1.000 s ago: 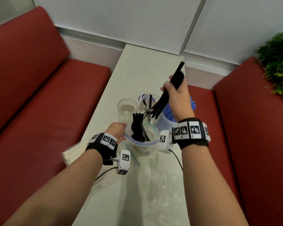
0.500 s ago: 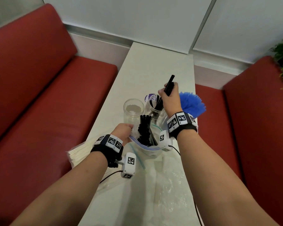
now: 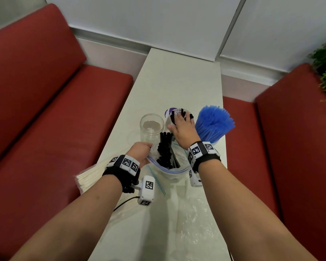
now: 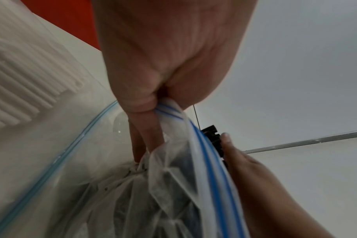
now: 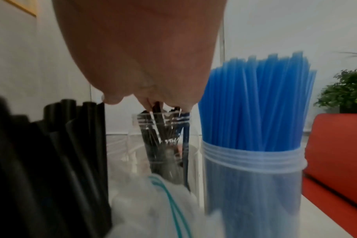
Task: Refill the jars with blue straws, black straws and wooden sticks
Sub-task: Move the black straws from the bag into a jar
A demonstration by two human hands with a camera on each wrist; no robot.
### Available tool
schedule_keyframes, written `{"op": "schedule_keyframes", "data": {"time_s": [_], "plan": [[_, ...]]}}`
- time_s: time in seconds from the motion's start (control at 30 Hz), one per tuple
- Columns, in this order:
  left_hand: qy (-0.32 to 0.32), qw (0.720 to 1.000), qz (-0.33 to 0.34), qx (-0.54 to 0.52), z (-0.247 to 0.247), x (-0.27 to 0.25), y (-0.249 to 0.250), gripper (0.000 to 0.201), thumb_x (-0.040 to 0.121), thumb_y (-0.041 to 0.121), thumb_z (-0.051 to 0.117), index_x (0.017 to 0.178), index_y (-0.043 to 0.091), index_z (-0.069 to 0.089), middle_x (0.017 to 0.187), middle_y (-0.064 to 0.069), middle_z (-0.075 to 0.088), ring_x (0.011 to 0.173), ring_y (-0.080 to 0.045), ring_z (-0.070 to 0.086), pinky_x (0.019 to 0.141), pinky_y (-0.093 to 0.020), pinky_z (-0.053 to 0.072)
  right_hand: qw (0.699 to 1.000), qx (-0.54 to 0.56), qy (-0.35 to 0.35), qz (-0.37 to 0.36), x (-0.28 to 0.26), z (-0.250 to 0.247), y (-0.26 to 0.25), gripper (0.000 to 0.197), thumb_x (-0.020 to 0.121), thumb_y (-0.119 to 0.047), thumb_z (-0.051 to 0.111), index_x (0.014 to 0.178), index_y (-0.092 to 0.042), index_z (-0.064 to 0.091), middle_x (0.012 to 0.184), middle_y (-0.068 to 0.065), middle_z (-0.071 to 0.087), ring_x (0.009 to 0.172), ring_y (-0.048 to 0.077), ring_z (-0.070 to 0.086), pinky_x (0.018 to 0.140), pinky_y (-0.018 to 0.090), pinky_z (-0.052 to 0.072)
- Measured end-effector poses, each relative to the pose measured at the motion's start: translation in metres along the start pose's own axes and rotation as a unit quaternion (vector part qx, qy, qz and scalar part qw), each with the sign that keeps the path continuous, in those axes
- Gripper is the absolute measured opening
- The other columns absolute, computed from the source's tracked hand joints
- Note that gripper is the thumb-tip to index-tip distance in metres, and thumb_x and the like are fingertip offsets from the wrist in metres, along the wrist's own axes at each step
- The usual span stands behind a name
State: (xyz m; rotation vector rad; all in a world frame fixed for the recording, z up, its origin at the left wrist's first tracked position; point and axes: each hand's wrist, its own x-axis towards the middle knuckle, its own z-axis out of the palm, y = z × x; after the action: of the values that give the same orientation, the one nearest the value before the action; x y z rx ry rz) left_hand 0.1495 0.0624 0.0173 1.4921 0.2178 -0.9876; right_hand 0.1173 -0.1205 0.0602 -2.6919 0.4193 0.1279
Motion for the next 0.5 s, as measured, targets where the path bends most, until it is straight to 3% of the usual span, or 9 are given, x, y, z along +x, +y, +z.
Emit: {"op": "schedule_keyframes", "data": {"time_s": [0.07, 0.13, 0.2, 0.27, 0.3, 0.43, 0.5], "plan": [[-0.002, 1.0, 0.003, -0.004, 0.0, -0.002, 0.0, 0.04, 0.095, -0.018, 0.037, 0.113, -0.007, 0.07, 0.103, -0.023, 0.068, 0.087, -0.032, 0.066, 0.091, -0.047, 0.055, 1.0, -0.014, -0.012, -0.006, -0.004, 0.001, 0.001, 0.059, 0.108, -0.04, 0.034, 0.158, -0.01, 0.024, 0.167, 0.01, 0.018, 0.155, 0.034, -0.003, 0.126, 0.052, 0.001], [0.0, 1.0, 0.004, -0.003, 0.0, -0.004, 0.001, 0.041, 0.095, -0.018, 0.036, 0.118, -0.008, 0.068, 0.105, -0.024, 0.068, 0.082, -0.029, 0.066, 0.081, -0.04, 0.058, 0.997, 0.04, 0.062, -0.04, -0.007, -0.004, -0.002, 0.049, 0.108, -0.03, 0.038, 0.153, -0.01, 0.038, 0.162, 0.011, 0.031, 0.153, 0.035, 0.011, 0.124, 0.051, 0.013], [0.004, 1.0, 0.004, -0.003, 0.0, -0.007, 0.002, 0.043, 0.095, -0.019, 0.034, 0.12, -0.009, 0.067, 0.104, -0.024, 0.067, 0.08, -0.028, 0.065, 0.075, -0.036, 0.058, 0.974, 0.16, 0.152, -0.049, -0.015, -0.008, -0.004, 0.039, 0.107, -0.018, 0.041, 0.143, -0.01, 0.053, 0.151, 0.011, 0.049, 0.144, 0.027, 0.032, 0.119, 0.035, 0.027], [0.007, 1.0, 0.004, -0.006, 0.001, -0.009, 0.002, 0.043, 0.095, -0.019, 0.033, 0.122, -0.01, 0.066, 0.108, -0.026, 0.066, 0.08, -0.029, 0.064, 0.075, -0.037, 0.058, 0.947, 0.256, 0.191, -0.025, -0.026, -0.008, -0.006, 0.036, 0.104, -0.01, 0.043, 0.133, -0.015, 0.063, 0.132, 0.004, 0.065, 0.115, 0.012, 0.057, 0.1, 0.018, 0.043], [0.007, 1.0, 0.006, -0.006, 0.002, -0.011, 0.002, 0.043, 0.095, -0.019, 0.033, 0.122, -0.011, 0.065, 0.11, -0.027, 0.065, 0.08, -0.029, 0.064, 0.073, -0.036, 0.059, 0.94, 0.283, 0.191, -0.014, -0.032, -0.008, -0.008, 0.036, 0.102, -0.007, 0.044, 0.128, -0.018, 0.066, 0.124, 0.0, 0.069, 0.106, 0.008, 0.061, 0.092, 0.013, 0.046], [0.009, 1.0, 0.013, -0.014, 0.006, -0.012, 0.003, 0.04, 0.096, -0.019, 0.034, 0.121, -0.012, 0.065, 0.109, -0.027, 0.065, 0.083, -0.031, 0.065, 0.083, -0.042, 0.057, 0.896, 0.417, 0.151, -0.005, -0.054, 0.005, -0.01, 0.047, 0.091, 0.011, 0.039, 0.11, -0.019, 0.069, 0.103, 0.003, 0.071, 0.101, 0.016, 0.067, 0.087, 0.022, 0.055], [0.017, 1.0, 0.019, -0.01, 0.006, -0.013, 0.003, 0.038, 0.096, -0.018, 0.036, 0.114, -0.007, 0.068, 0.097, -0.023, 0.069, 0.077, -0.028, 0.066, 0.072, -0.038, 0.06, 0.883, 0.451, 0.131, -0.004, -0.063, 0.014, -0.007, 0.047, 0.09, 0.015, 0.036, 0.111, -0.013, 0.067, 0.105, 0.005, 0.07, 0.104, 0.019, 0.067, 0.094, 0.025, 0.055]]}}
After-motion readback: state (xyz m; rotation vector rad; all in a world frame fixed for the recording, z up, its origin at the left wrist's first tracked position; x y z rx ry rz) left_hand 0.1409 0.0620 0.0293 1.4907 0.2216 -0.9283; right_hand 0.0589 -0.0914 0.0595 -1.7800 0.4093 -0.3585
